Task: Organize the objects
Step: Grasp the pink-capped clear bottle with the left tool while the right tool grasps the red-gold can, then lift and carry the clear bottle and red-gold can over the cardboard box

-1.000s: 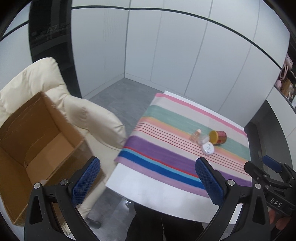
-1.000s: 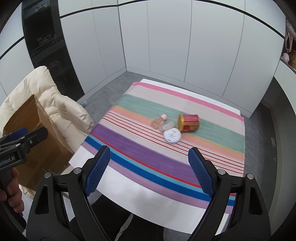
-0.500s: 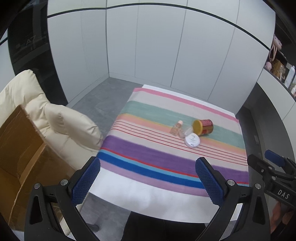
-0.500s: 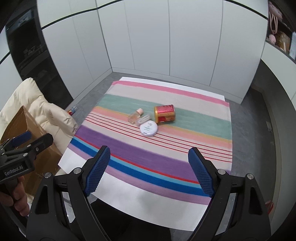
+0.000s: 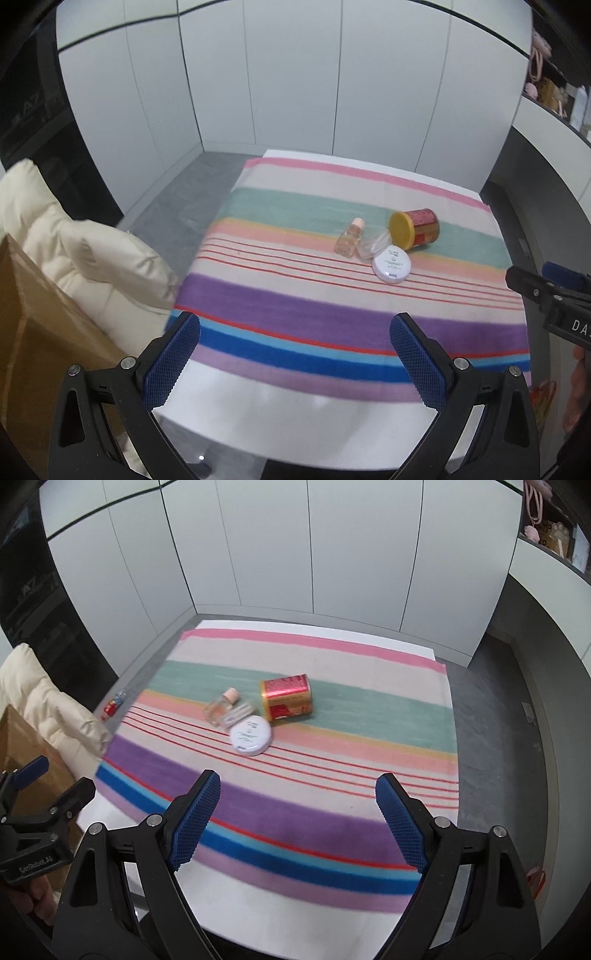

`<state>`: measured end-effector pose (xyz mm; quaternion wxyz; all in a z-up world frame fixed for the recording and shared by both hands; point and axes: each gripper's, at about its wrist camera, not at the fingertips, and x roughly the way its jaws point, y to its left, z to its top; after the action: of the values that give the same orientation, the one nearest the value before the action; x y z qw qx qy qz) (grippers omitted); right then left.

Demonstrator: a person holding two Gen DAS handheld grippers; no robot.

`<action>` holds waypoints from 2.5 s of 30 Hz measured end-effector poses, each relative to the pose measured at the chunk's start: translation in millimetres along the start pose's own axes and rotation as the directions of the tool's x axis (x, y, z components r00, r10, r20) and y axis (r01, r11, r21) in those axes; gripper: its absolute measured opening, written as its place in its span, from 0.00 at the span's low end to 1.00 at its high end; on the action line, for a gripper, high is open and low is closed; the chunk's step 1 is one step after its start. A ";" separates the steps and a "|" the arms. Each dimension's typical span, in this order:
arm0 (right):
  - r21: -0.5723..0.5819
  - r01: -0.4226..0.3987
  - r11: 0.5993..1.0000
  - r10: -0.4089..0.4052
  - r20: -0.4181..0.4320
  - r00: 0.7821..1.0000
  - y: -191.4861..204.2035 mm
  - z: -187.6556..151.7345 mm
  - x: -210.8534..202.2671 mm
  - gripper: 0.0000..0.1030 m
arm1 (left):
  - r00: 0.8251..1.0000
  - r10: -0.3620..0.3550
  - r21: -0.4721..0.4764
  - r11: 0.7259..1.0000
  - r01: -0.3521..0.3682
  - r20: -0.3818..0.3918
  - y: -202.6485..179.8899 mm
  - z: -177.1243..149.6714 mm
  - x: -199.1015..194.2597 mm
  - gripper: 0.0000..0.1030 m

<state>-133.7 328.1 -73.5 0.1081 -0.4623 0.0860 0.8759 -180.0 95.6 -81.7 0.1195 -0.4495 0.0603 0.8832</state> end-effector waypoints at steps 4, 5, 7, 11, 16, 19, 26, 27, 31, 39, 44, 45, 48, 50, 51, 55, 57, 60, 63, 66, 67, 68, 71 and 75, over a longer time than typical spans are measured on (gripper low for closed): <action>0.016 0.010 1.000 -0.010 -0.024 1.000 -8.9 3.7 30.6 0.86 | 1.000 0.023 0.048 0.999 -0.023 0.004 -10.5 1.4 28.4 0.99; 0.004 0.015 1.000 -0.014 -0.029 0.999 -8.7 5.0 40.0 0.86 | 1.000 0.027 0.067 0.997 -0.027 0.000 -14.6 1.2 37.8 0.99; -0.032 0.028 0.999 -0.029 -0.026 0.999 -5.2 6.5 55.9 0.86 | 0.999 0.031 0.094 0.995 -0.031 -0.007 -21.3 1.5 52.6 0.99; -0.054 0.024 0.998 -0.026 -0.046 0.999 -2.0 10.2 88.5 0.86 | 1.000 -0.010 0.134 0.991 0.013 -0.027 -33.1 8.2 83.9 0.91; -0.039 0.007 0.999 -0.009 -0.058 0.998 -1.0 14.1 118.7 0.86 | 0.998 -0.032 0.146 0.989 0.040 -0.057 -40.9 16.1 121.2 0.84; -0.033 -0.001 0.999 -0.001 -0.064 0.998 1.0 16.8 136.4 0.86 | 0.996 -0.044 0.150 0.987 0.055 -0.071 -44.0 20.2 140.7 0.84; -0.049 -0.006 0.999 0.003 -0.062 0.998 8.5 25.1 168.4 0.86 | 0.995 -0.053 0.171 0.983 0.066 -0.081 -53.0 31.5 178.0 0.83; -0.044 -0.010 0.999 0.008 -0.059 0.998 9.0 26.9 171.9 0.86 | 0.996 -0.054 0.177 0.982 0.066 -0.071 -54.6 34.1 181.1 0.83; -0.045 -0.015 0.999 0.013 -0.047 0.999 10.1 34.7 180.6 0.86 | 0.995 -0.073 0.192 0.978 0.085 -0.066 -59.8 44.1 193.5 0.83; -0.046 -0.047 0.998 0.045 -0.030 0.999 17.0 57.5 197.3 0.86 | 0.991 -0.122 0.210 0.969 0.132 -0.058 -69.0 59.9 209.0 0.71; -0.031 -0.057 0.998 0.056 -0.030 0.998 21.2 66.4 201.6 0.70 | 0.988 -0.146 0.196 0.968 0.154 -0.057 -70.9 68.2 212.2 0.40; -0.033 -0.062 0.998 0.060 -0.038 0.997 22.2 67.2 202.9 0.64 | 0.988 -0.145 0.190 0.970 0.153 -0.059 -70.4 68.9 212.0 0.27; -0.035 -0.056 0.998 0.056 -0.020 0.998 22.9 68.2 199.2 0.63 | 0.986 -0.145 0.169 0.973 0.157 -0.081 -67.4 69.0 210.2 0.27; -0.034 -0.045 0.998 0.045 -0.011 0.999 22.2 67.0 193.5 0.63 | 0.986 -0.143 0.154 0.976 0.155 -0.087 -64.4 67.4 206.4 0.27; -0.031 -0.041 0.999 0.041 -0.008 0.999 21.4 66.7 190.6 0.63 | 0.986 -0.141 0.149 0.977 0.153 -0.088 -62.8 66.1 203.8 0.27; -0.026 -0.038 0.999 0.038 -0.005 0.999 18.8 65.6 177.4 0.63 | 0.988 -0.128 0.130 0.982 0.139 -0.084 -57.0 61.1 189.6 0.27; -0.022 -0.038 0.999 0.038 -0.003 0.999 16.8 64.2 167.3 0.63 | 0.989 -0.126 0.120 0.984 0.135 -0.077 -53.9 58.9 178.3 0.27; -0.015 -0.040 0.999 0.040 -0.006 0.999 16.7 59.5 152.4 0.63 | 0.989 -0.125 0.113 0.985 0.133 -0.078 -50.5 54.6 161.5 0.27; -0.015 -0.035 0.999 0.035 -0.012 0.999 19.4 53.5 139.1 0.63 | 0.987 -0.138 0.097 0.985 0.146 -0.086 -47.4 48.9 145.4 0.27; -0.001 -0.040 0.999 0.040 -0.021 0.999 16.4 42.9 117.4 0.63 | 0.984 -0.147 0.079 0.985 0.155 -0.098 -44.8 42.1 129.9 0.27; 0.002 -0.041 0.999 0.041 -0.023 0.999 14.1 37.8 108.6 0.63 | 0.984 -0.146 0.079 0.985 0.154 -0.101 -45.3 39.6 124.1 0.27; 0.005 -0.042 0.999 0.042 -0.026 0.999 13.8 33.7 100.7 0.63 | 0.984 -0.145 0.080 0.985 0.153 -0.102 -45.8 36.6 115.4 0.27; 0.027 -0.065 0.998 0.066 -0.046 0.997 12.7 22.5 81.8 0.63 | 0.985 -0.145 0.098 0.983 0.154 -0.097 -46.0 30.5 91.3 0.26; 0.021 -0.050 0.999 0.051 -0.052 0.997 13.7 7.6 54.0 0.63 | 0.987 -0.133 0.108 0.984 0.142 -0.088 -44.6 24.3 59.1 0.26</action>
<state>-173.1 322.7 -113.3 0.0884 -0.4815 0.1092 0.8651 -220.6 153.0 -115.1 0.2030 -0.4804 0.0841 0.8491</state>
